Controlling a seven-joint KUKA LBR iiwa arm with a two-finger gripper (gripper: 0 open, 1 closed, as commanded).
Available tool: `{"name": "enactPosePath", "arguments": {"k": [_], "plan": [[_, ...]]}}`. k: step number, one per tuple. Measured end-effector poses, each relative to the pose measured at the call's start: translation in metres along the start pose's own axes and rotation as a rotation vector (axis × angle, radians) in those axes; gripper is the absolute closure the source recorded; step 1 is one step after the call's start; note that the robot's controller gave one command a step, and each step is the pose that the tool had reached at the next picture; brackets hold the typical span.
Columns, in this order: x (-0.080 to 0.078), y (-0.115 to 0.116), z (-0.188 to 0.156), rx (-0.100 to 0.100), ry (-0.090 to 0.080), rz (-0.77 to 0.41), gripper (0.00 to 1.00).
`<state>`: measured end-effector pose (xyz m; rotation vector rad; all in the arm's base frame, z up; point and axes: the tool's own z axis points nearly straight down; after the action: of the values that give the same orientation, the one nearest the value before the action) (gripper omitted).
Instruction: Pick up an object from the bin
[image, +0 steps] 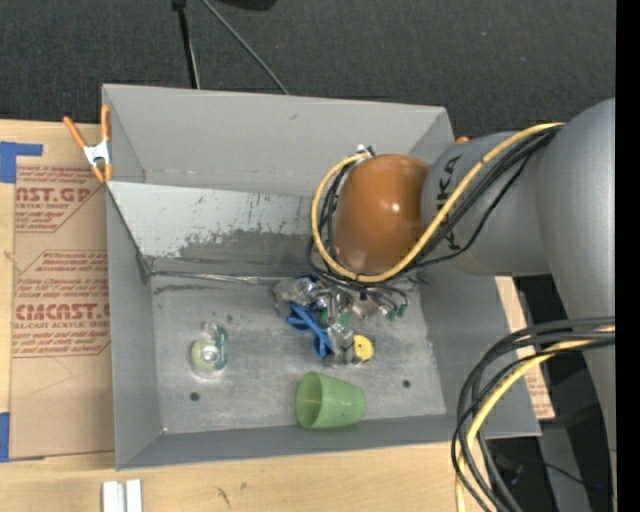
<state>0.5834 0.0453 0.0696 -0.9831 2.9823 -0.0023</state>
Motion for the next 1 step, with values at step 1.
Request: {"name": "enactPosePath", "arguments": {"k": [1], "plan": [[-0.0023, 0.0031, -0.0005, -0.003, -0.003, -0.003, 1.00]]}}
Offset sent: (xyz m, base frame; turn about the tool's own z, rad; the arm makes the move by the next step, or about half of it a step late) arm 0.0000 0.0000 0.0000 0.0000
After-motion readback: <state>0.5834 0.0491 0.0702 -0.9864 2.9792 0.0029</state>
